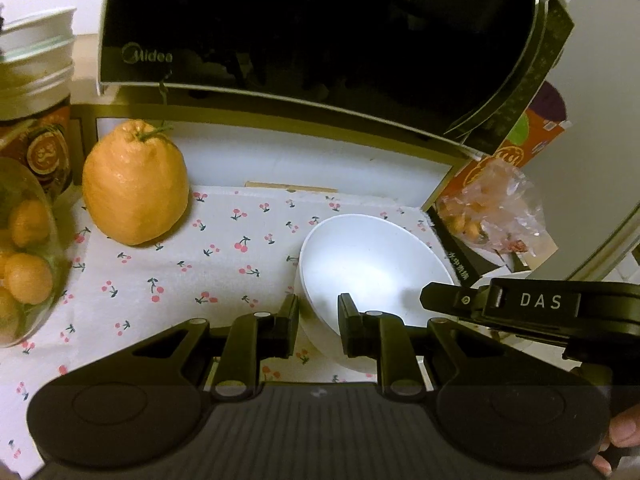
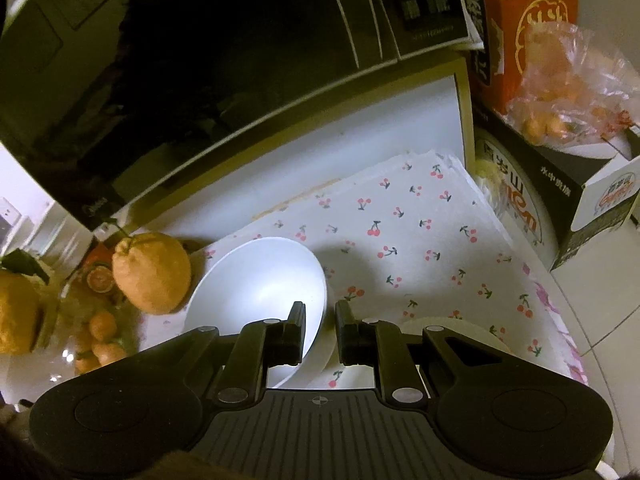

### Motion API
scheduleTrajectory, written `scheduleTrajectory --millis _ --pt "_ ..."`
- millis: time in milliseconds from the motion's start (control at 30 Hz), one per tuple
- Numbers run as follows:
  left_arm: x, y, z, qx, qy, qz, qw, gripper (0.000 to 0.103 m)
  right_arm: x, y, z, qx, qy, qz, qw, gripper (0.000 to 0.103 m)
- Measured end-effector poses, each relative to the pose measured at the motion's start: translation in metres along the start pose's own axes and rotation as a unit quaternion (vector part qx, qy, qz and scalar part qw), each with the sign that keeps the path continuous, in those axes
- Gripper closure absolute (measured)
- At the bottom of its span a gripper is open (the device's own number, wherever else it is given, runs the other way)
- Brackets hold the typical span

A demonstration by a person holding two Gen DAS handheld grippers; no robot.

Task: Organize plates and bowls
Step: 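Close the right gripper on the white bowl rim while the left gripper closes on it too, then lift the white bowl with both grippers and carry it beside the plate stack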

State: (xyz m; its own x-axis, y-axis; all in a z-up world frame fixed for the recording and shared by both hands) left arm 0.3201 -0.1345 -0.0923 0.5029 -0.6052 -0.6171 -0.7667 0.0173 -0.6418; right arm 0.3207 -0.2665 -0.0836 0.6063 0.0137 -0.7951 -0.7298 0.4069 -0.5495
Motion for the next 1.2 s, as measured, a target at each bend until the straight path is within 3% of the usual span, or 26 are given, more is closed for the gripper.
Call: scheduleTrajectory --millis 433,833,1200 --pt "-0.053 0.018 -0.035 -0.003 0.014 -0.010 0.9998 0.084 -0.079 0.016 -0.005 0.003 -0.011 -0.021 1.000 0.087" --pt "-0.090 0.076 -0.056 -0.015 0.039 0.012 0.9991 0.084 -0.142 0.060 -0.016 -0.012 -0.025 -0.029 0.999 0.087" --pt "-0.101 0.124 -0.068 -0.011 0.055 0.033 0.9979 0.084 -0.160 0.108 -0.040 -0.017 -0.024 -0.017 0.999 0.086"
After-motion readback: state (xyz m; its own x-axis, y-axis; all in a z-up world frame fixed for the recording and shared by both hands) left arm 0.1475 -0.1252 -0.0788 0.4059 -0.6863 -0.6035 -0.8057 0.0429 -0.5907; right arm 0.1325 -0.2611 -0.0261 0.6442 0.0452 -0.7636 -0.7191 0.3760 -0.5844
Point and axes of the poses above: each gripper's, at about its wrist camera, not at the fingertips, and x roughly the way its jaws point, z to its left, y to its underside, the point moved 10 cm from there along x, roughly the way its jaws point, and after that the axes turned 11 degrees about y, right-handed, at the moved point
